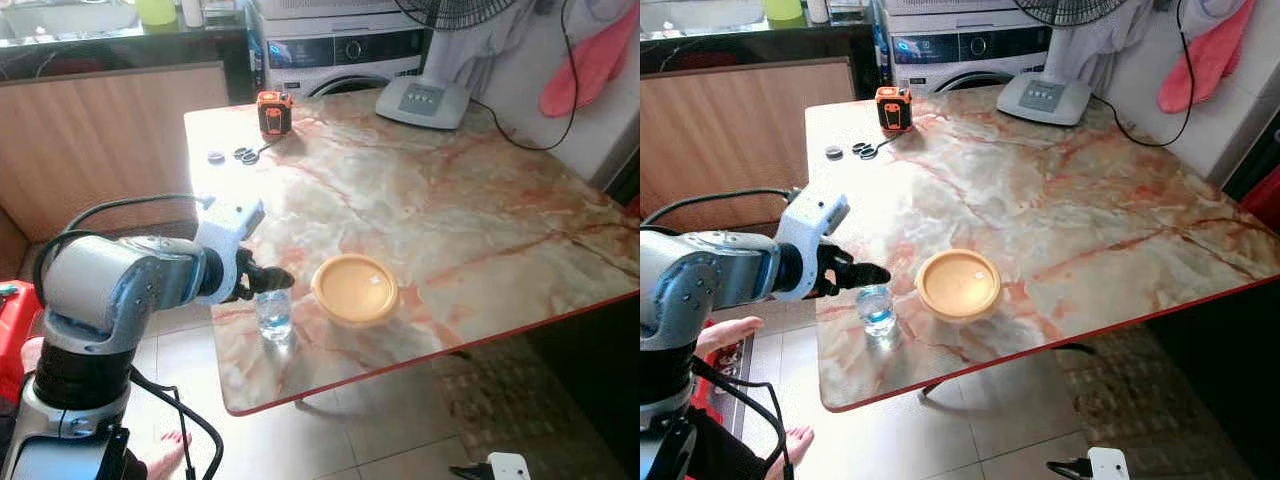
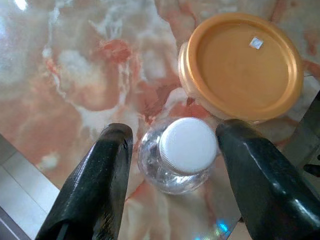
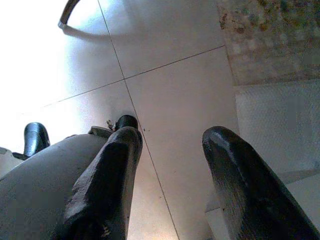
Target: Restocking fridge
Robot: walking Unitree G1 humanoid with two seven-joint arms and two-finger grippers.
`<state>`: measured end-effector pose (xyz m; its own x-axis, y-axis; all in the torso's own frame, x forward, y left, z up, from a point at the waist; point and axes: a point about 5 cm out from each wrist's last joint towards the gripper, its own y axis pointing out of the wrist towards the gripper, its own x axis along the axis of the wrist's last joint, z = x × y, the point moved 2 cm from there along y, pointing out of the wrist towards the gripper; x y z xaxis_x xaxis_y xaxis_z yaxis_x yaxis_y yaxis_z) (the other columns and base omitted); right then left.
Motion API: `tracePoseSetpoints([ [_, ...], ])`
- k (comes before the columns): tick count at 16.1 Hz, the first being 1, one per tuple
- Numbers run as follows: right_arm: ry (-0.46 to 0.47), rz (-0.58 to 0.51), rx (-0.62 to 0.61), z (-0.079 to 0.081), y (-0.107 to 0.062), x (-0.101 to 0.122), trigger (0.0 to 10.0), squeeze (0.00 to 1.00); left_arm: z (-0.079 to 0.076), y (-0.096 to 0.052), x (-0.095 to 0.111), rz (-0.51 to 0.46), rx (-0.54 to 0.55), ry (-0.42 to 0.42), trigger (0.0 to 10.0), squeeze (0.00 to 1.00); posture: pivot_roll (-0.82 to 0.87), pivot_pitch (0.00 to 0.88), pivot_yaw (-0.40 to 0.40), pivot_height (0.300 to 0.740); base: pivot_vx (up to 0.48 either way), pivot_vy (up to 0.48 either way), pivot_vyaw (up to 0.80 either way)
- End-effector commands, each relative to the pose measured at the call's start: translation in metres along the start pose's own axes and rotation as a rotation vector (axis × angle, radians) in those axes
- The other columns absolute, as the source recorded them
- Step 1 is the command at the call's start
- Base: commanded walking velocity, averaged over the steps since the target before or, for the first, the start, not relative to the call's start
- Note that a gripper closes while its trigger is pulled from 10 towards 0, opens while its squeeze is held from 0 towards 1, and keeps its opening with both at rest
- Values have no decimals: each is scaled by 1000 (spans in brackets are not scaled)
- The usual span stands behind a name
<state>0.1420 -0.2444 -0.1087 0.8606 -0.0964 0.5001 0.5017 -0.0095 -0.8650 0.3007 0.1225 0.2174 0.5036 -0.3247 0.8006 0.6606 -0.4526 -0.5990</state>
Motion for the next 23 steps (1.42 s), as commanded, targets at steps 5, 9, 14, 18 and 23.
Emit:
tracePoseSetpoints([
  [5, -9, 8, -9, -3, -1, 0, 10000, 0, 0, 4, 12, -17, -22, 20, 10000, 0, 168, 50, -45, 740, 0, 0, 0],
  [9, -12, 10, -9, -3, -1, 0, 10000, 0, -1, 6, 15, -18, -40, 17, 10000, 0, 169, 53, -45, 740, 0, 0, 0],
  [14, -22, 13, -6, -2, 0, 0, 10000, 0, -8, 5, 16, -8, -95, 41, 10000, 0, 169, 53, -44, 740, 0, 0, 0],
  [18, -22, 14, -5, -1, 0, -1, 10000, 0, -14, 1, 15, 2, -131, 69, 10000, 0, 168, 49, -37, 740, 0, 0, 0],
  [23, -22, 17, -2, 0, 0, -2, 10000, 0, -14, -6, 6, 48, -133, 104, 10000, 0, 173, 42, -33, 740, 0, 0, 0],
])
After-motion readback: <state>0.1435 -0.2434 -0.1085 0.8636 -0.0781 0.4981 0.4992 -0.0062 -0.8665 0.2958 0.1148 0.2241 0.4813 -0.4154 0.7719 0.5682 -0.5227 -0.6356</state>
